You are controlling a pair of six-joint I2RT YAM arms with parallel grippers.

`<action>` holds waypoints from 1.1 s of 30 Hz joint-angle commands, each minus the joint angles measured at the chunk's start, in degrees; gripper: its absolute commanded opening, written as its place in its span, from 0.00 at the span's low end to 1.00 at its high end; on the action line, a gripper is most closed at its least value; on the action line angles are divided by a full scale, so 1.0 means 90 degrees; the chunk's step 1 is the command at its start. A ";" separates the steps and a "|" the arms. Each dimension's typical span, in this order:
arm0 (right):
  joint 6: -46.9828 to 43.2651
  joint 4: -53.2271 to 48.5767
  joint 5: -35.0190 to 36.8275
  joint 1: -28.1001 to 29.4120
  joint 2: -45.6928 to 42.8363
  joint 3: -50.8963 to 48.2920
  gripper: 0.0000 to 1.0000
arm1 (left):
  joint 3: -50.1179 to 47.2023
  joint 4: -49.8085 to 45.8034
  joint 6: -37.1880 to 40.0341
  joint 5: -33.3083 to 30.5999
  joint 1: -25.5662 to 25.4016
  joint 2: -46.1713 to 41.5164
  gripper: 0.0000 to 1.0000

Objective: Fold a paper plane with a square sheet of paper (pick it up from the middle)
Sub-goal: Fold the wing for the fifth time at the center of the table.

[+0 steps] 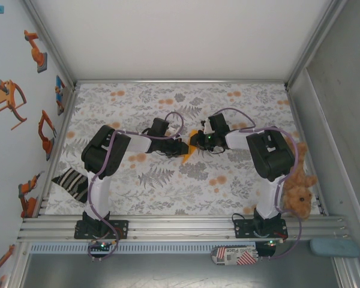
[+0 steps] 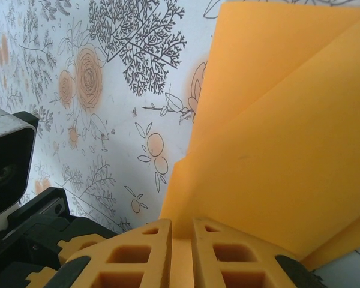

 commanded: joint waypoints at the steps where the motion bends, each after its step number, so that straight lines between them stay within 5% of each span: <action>1: -0.0080 -0.0237 0.0020 -0.0038 0.0097 0.0187 0.16 | -0.0254 -0.1021 0.0055 -0.0745 0.0057 0.0353 0.12; 20: -0.0128 -0.0431 0.0059 -0.0038 0.0087 0.0241 0.16 | -0.0533 -0.1100 -0.0149 -0.0833 0.0056 -0.0789 0.21; 33: -0.0132 -0.0452 0.0030 -0.0035 0.0091 0.0229 0.16 | -0.0545 -0.1181 -0.0150 -0.1593 -0.0212 -0.1908 0.20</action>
